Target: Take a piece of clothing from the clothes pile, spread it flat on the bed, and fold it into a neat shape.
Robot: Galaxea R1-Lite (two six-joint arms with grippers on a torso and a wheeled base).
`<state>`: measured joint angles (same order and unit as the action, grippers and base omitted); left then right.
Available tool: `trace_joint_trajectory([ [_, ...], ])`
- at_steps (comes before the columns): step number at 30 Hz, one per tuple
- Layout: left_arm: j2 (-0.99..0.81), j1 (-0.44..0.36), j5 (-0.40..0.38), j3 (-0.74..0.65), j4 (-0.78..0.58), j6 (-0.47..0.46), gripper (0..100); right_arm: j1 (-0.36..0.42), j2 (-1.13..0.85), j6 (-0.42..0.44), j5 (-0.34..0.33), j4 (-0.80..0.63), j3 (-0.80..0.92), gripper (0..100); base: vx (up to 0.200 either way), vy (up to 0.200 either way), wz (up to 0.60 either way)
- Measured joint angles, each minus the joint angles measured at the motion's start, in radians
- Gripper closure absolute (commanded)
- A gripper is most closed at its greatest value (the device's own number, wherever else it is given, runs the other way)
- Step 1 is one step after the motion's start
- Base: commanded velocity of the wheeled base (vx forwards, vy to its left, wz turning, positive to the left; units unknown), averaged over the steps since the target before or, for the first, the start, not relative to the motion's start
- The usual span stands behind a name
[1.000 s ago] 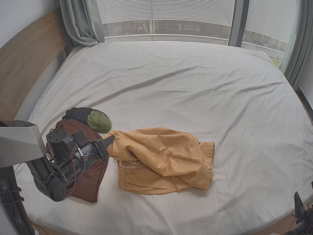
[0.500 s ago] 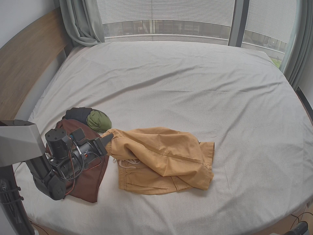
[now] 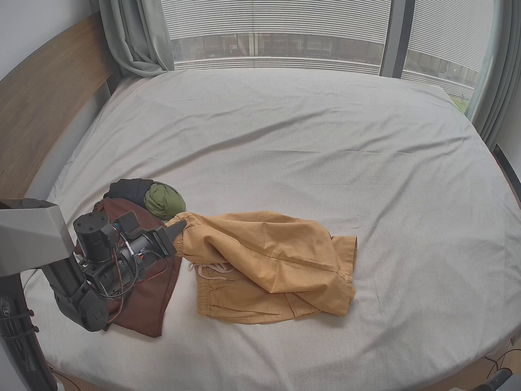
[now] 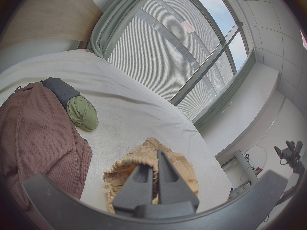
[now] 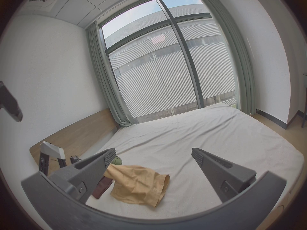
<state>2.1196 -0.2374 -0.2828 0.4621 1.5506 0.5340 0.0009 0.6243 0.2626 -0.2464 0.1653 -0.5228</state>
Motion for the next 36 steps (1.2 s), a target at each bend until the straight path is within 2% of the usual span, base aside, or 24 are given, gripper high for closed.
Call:
trace_joint_trajectory([
  [7,0.000,0.001,-0.001,0.001,0.000,0.000,100,0.044,0.266,-0.011,0.011,0.199,-0.089,0,0.000,0.000,0.00],
  [12,-0.001,0.001,0.000,0.001,0.001,0.000,100,0.116,0.404,-0.007,0.018,0.236,-0.153,0,0.000,0.000,0.00],
  [18,-0.011,0.005,-0.001,0.002,0.000,0.001,100,0.169,0.511,0.011,0.019,0.258,-0.144,0,0.000,0.000,0.00],
  [25,-0.024,0.008,-0.001,0.002,0.000,0.002,100,0.180,0.596,0.020,0.015,0.318,-0.063,0,0.000,0.000,0.00],
  [30,-0.020,0.007,-0.002,0.003,0.000,0.001,100,0.180,0.666,0.091,-0.001,0.350,-0.026,0,0.000,0.000,0.00],
  [36,-0.016,0.004,-0.001,0.003,0.000,0.001,100,0.181,0.754,0.113,-0.020,0.445,0.007,0,0.000,0.000,0.00],
])
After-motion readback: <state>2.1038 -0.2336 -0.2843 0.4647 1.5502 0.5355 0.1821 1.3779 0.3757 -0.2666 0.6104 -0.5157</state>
